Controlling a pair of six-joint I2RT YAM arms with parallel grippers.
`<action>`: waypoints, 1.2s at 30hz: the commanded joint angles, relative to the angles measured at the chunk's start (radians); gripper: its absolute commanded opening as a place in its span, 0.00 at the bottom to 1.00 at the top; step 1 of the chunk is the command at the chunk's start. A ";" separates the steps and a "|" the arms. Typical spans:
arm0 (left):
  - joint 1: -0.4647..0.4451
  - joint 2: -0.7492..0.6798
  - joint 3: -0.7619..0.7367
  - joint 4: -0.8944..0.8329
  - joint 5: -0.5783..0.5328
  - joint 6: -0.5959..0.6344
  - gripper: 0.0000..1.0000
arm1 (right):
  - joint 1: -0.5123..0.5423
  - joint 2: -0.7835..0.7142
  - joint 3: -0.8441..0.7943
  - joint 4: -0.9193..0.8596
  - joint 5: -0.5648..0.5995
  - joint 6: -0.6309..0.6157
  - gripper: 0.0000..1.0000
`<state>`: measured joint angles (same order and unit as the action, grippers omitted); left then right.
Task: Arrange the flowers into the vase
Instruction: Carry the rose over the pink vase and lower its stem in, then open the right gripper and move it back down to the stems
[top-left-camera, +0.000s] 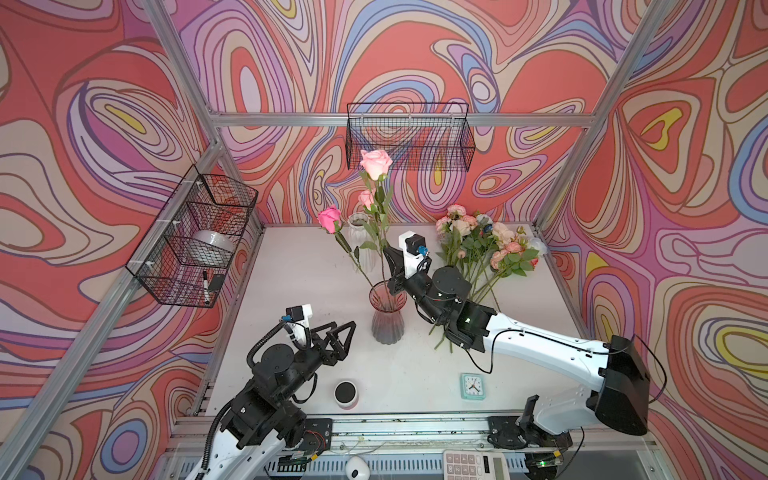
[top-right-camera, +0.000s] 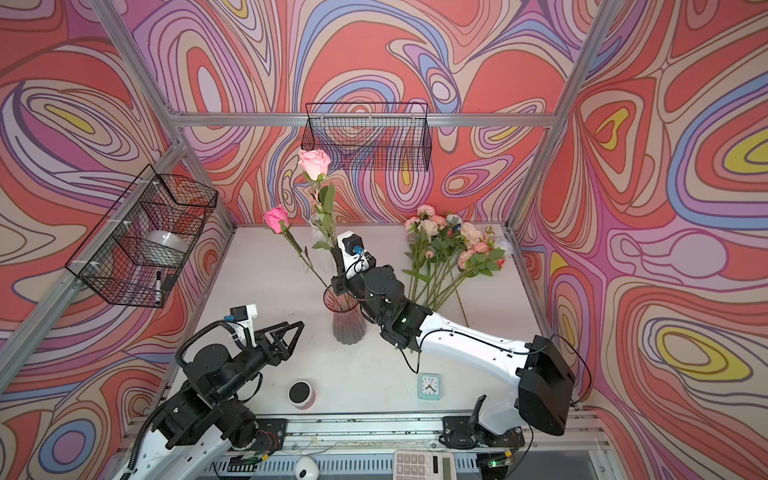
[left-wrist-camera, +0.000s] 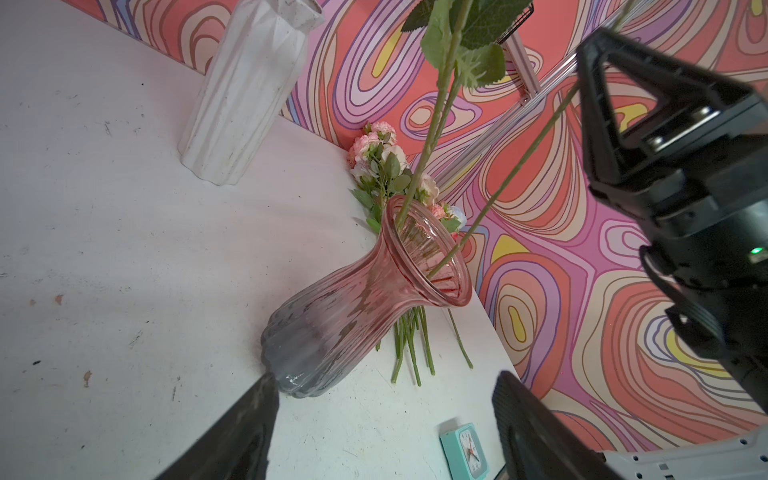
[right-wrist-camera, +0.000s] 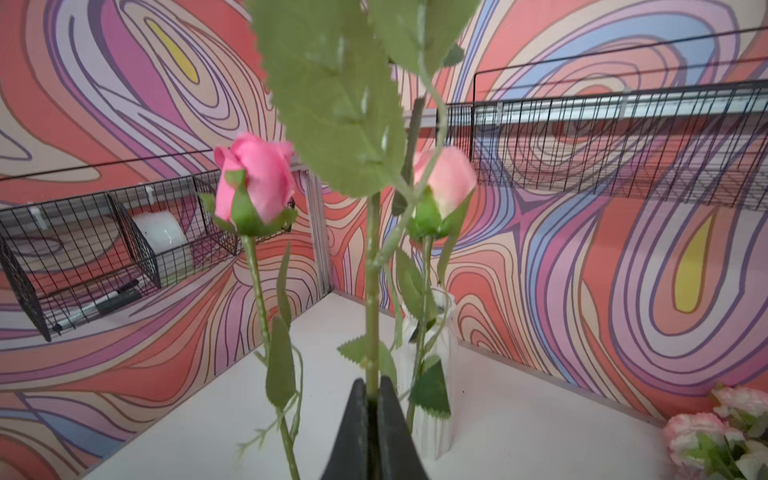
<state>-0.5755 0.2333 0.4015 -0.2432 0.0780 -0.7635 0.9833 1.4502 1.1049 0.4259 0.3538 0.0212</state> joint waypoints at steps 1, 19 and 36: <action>-0.004 0.011 0.032 0.018 0.008 0.008 0.83 | 0.014 -0.014 -0.037 0.012 0.034 0.075 0.00; -0.003 0.021 0.032 0.024 0.026 0.007 0.83 | 0.013 -0.030 0.148 -0.728 -0.114 0.437 0.51; -0.004 0.019 0.026 0.019 0.005 0.023 0.83 | 0.012 -0.362 -0.049 -0.956 -0.086 0.456 0.47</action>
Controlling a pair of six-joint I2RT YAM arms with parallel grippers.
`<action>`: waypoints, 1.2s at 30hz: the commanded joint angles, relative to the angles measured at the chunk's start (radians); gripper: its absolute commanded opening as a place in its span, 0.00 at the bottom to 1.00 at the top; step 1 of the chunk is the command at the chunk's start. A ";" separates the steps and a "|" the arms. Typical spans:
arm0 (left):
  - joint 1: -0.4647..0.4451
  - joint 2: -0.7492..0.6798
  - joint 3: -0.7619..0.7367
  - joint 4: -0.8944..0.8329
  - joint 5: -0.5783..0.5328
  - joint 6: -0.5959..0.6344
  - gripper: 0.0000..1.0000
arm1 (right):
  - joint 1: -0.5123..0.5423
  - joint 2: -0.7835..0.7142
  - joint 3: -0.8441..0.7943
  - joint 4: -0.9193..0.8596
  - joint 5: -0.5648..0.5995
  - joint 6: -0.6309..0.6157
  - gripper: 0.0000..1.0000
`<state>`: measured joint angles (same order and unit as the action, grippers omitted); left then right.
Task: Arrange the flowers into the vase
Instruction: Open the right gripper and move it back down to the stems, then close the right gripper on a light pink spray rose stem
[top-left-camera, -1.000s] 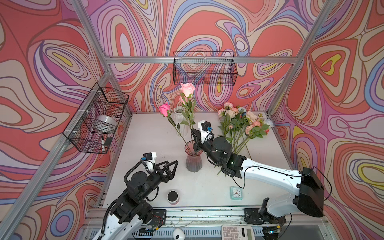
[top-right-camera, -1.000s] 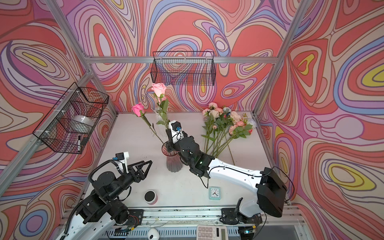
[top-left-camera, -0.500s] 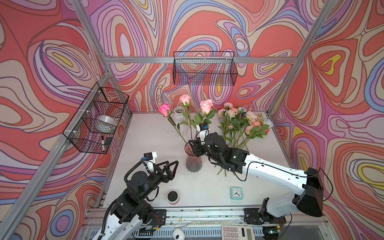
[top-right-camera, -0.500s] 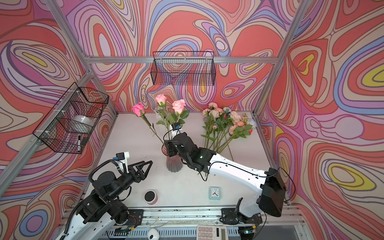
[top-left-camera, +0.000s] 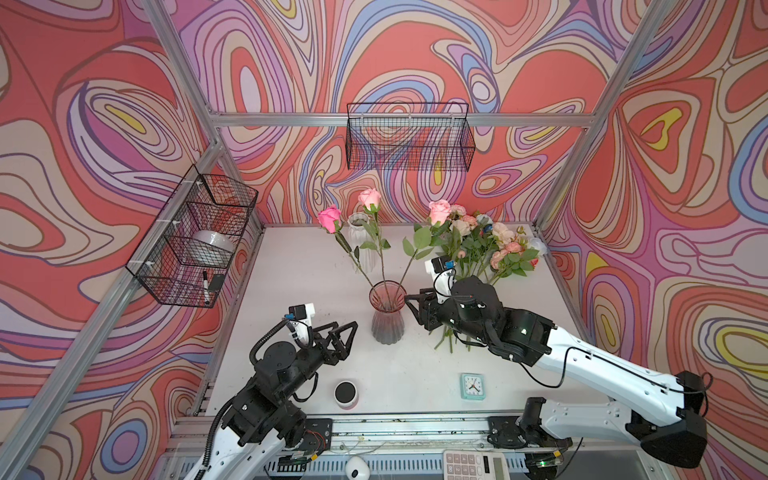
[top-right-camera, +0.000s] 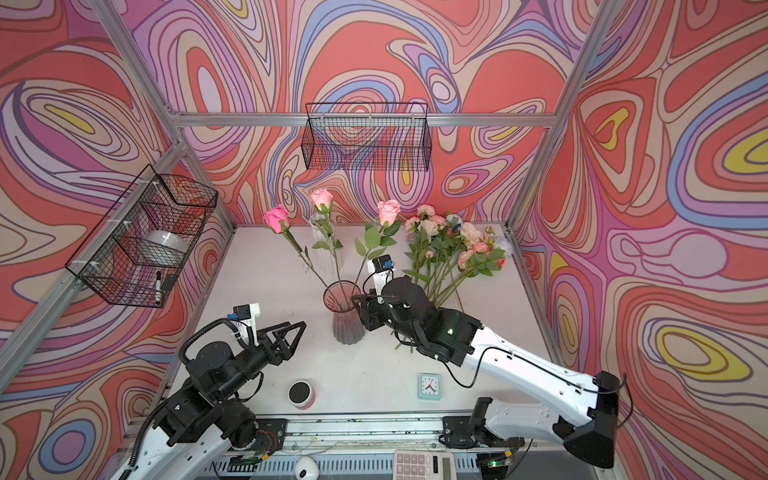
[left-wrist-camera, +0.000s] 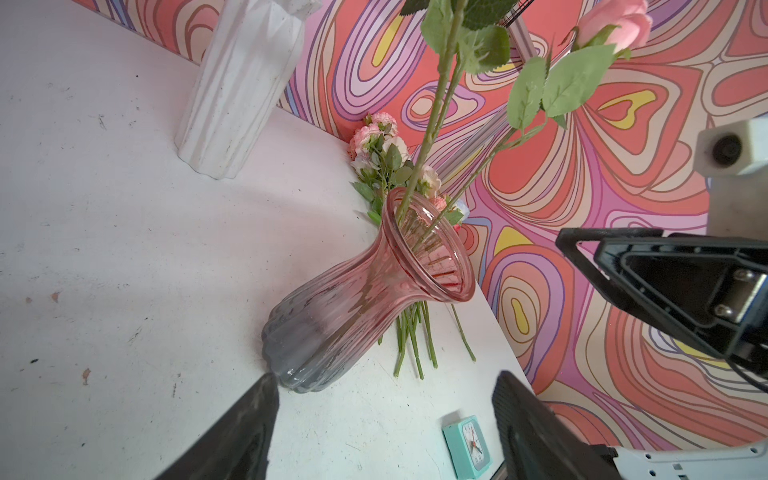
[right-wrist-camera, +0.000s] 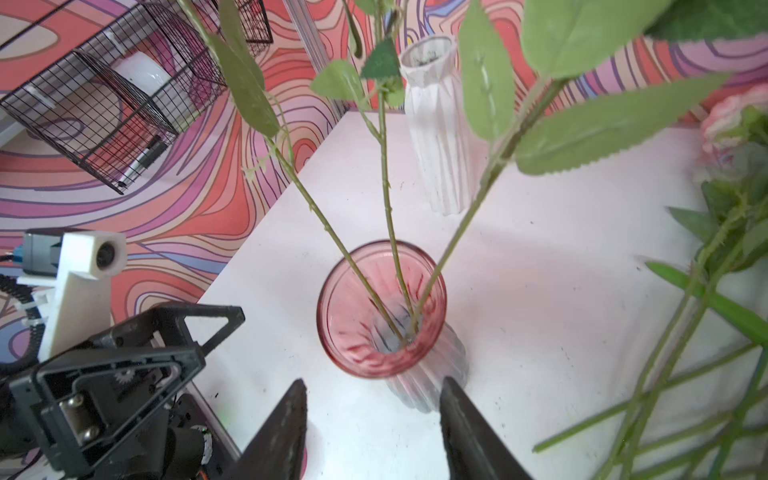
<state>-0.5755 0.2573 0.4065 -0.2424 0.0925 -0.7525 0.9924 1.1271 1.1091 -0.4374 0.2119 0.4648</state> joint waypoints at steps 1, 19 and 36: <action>-0.004 -0.006 0.017 0.020 -0.011 0.009 0.83 | 0.001 -0.055 -0.075 -0.103 0.081 0.023 0.44; -0.003 0.002 -0.009 0.022 0.000 -0.022 0.83 | -0.541 0.330 -0.155 0.154 -0.232 0.075 0.22; -0.003 -0.033 -0.006 -0.009 -0.014 -0.022 0.83 | -0.582 0.687 0.042 0.121 -0.101 0.098 0.22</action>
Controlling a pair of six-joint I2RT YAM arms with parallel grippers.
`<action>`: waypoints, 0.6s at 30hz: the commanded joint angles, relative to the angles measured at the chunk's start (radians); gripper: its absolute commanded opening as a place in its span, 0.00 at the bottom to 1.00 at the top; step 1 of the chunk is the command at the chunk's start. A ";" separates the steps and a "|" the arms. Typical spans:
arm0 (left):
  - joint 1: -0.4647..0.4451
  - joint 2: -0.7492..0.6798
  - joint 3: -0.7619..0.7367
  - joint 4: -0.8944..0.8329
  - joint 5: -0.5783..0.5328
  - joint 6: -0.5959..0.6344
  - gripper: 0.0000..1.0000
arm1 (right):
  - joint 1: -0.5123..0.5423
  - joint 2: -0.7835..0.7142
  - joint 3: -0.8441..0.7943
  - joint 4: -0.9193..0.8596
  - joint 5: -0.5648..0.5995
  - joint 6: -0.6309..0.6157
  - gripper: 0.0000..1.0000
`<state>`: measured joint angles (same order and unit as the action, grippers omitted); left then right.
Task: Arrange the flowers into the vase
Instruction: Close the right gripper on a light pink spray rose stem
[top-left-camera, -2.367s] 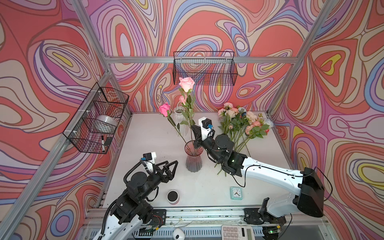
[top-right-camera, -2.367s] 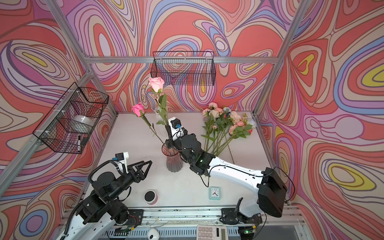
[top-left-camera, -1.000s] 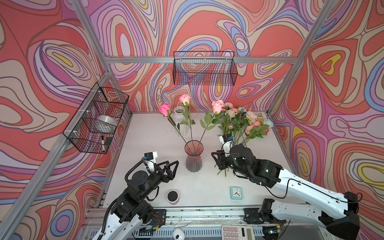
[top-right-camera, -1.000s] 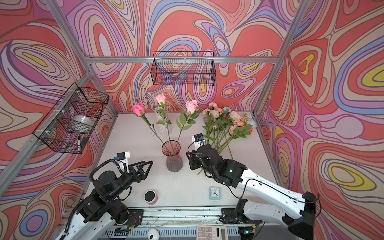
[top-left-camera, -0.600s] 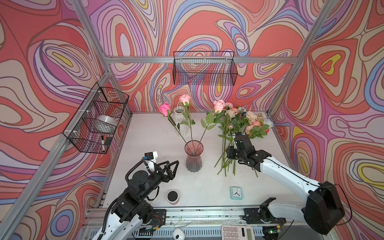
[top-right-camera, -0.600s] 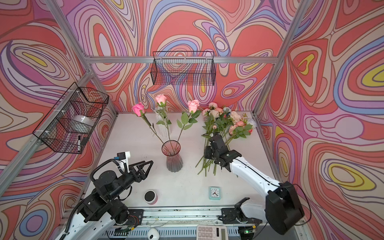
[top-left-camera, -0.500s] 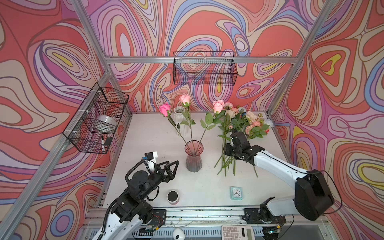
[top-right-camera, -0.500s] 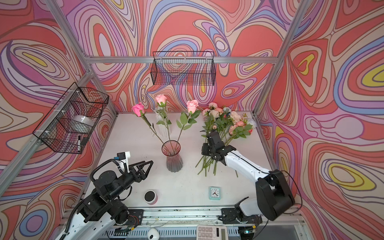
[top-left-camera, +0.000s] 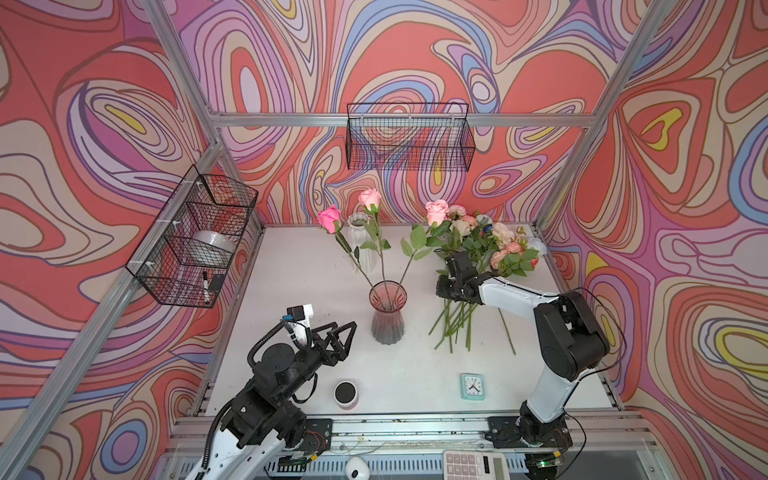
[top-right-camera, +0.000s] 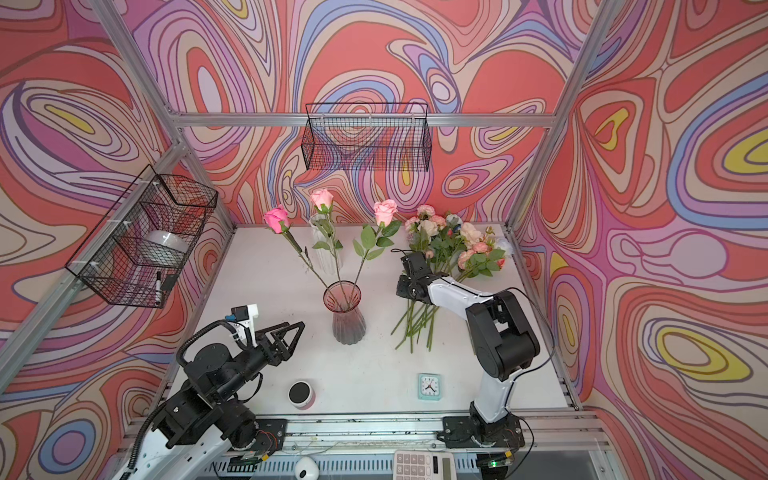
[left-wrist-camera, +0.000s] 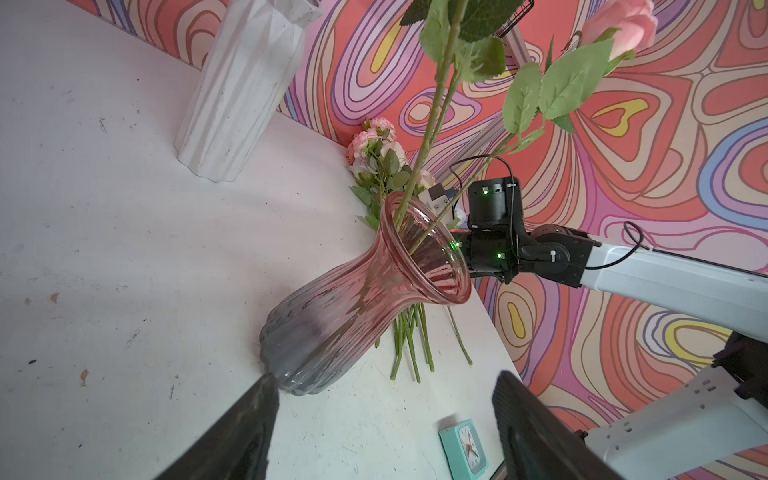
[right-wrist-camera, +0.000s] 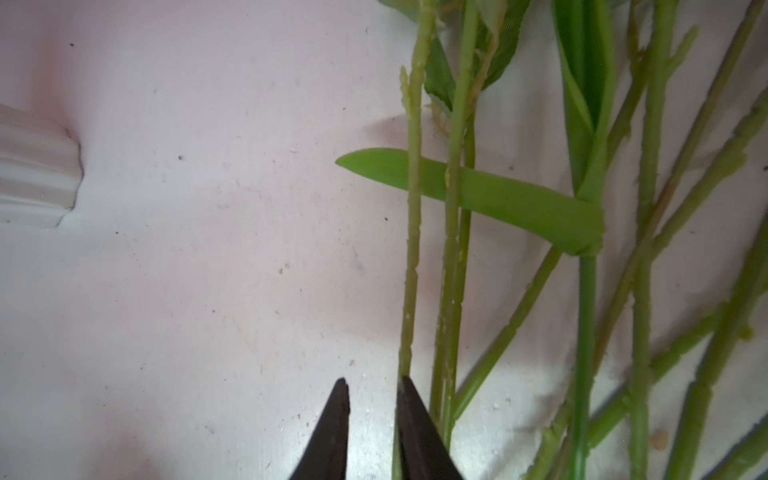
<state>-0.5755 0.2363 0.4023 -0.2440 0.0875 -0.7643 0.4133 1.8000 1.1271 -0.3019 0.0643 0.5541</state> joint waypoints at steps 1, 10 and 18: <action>-0.004 -0.012 -0.002 -0.006 -0.008 -0.010 0.83 | -0.004 0.017 0.025 -0.014 0.053 0.007 0.22; -0.004 -0.008 -0.002 -0.003 -0.010 -0.009 0.83 | -0.004 0.075 0.046 -0.016 0.075 -0.005 0.17; -0.004 0.000 0.010 -0.004 -0.003 -0.009 0.83 | -0.004 0.032 0.014 0.014 0.094 -0.023 0.00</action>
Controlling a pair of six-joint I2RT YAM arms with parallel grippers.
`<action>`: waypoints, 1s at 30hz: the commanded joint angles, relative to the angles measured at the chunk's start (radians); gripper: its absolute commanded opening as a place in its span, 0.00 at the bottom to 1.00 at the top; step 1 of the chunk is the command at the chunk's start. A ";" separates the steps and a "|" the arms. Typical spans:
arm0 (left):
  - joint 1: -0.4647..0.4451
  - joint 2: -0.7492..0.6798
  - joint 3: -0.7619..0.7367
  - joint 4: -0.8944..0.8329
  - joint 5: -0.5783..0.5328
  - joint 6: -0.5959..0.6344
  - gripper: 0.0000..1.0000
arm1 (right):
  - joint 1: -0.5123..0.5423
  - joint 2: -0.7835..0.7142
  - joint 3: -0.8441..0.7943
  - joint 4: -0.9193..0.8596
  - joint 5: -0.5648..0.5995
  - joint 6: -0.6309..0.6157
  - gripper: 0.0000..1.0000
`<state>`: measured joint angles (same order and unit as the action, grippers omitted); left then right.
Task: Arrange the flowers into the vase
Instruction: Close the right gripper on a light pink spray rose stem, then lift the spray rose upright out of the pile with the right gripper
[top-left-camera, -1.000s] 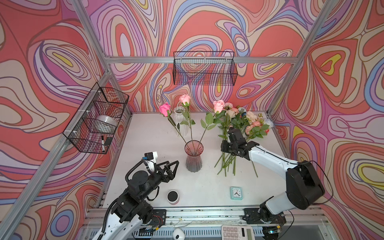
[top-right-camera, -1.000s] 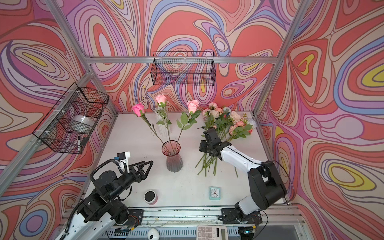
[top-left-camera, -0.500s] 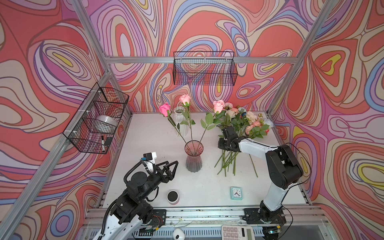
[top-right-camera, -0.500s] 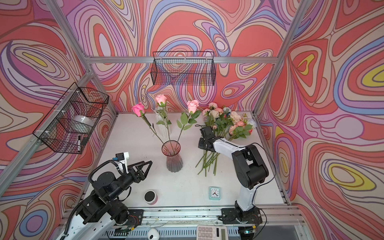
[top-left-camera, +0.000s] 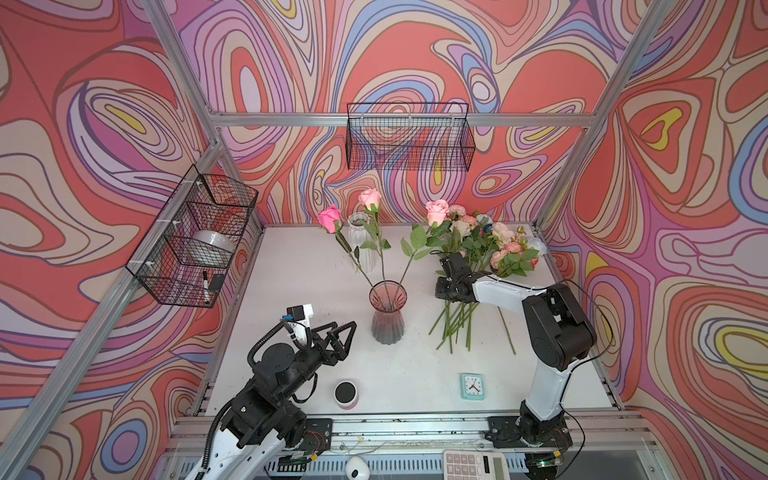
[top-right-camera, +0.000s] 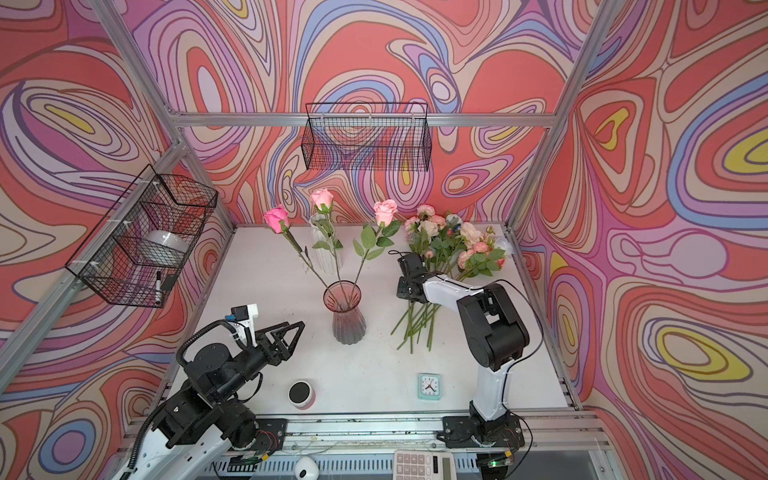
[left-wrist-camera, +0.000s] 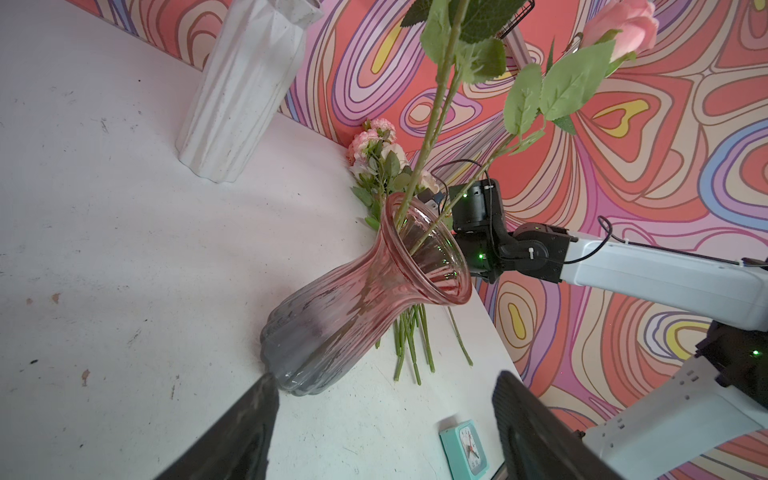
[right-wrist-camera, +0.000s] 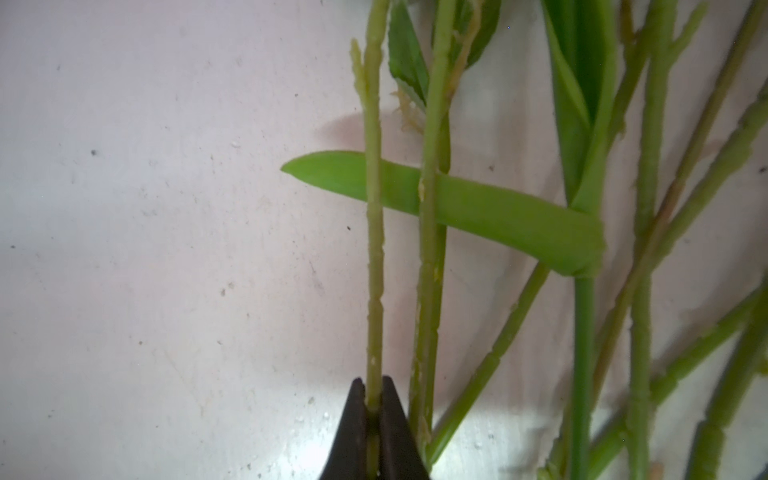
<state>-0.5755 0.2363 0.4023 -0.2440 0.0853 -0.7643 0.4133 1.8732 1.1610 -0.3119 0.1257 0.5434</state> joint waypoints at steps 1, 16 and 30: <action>-0.003 0.002 0.012 -0.003 0.001 -0.009 0.83 | -0.003 -0.064 -0.034 0.037 0.038 -0.018 0.00; -0.003 0.026 0.039 0.033 0.036 -0.032 0.83 | -0.003 -0.602 -0.299 0.169 0.019 -0.030 0.00; -0.004 0.070 0.103 0.071 0.085 -0.048 0.83 | -0.003 -1.034 -0.371 0.055 0.040 0.086 0.00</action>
<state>-0.5755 0.2985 0.4694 -0.2066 0.1482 -0.8017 0.4133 0.9245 0.8108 -0.2676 0.1452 0.6277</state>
